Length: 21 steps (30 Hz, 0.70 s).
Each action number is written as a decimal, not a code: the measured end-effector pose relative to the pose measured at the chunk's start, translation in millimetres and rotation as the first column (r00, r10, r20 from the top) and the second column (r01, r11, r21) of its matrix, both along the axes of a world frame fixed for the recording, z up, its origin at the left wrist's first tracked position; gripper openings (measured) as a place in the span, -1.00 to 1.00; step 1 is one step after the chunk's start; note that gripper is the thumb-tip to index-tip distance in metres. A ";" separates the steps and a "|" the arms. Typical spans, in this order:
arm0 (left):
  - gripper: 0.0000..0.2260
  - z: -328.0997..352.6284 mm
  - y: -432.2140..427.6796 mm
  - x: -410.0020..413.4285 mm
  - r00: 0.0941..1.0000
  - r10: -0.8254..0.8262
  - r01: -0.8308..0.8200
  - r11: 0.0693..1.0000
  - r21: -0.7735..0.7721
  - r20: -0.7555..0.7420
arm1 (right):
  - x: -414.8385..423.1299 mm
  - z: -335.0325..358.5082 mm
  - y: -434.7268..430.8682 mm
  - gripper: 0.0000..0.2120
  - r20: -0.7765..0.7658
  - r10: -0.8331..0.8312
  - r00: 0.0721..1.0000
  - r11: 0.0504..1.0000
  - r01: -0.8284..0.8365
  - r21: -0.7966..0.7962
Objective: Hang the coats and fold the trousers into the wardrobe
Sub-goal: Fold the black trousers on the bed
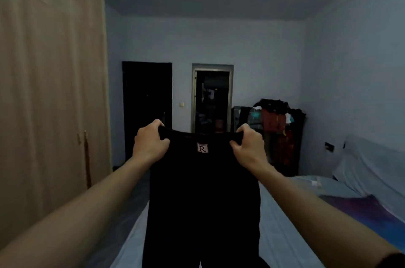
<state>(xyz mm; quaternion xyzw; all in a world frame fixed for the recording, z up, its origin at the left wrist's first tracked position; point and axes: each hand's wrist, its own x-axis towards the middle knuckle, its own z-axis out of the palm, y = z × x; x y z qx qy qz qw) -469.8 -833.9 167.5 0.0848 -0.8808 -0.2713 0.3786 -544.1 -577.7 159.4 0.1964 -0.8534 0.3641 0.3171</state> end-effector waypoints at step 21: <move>-0.84 -115.3 85.3 37.2 0.991 -0.129 0.133 0.983 0.125 -0.038 | 61.1 -100.5 -51.9 -0.86 0.167 0.316 0.934 0.853 -0.202 -0.482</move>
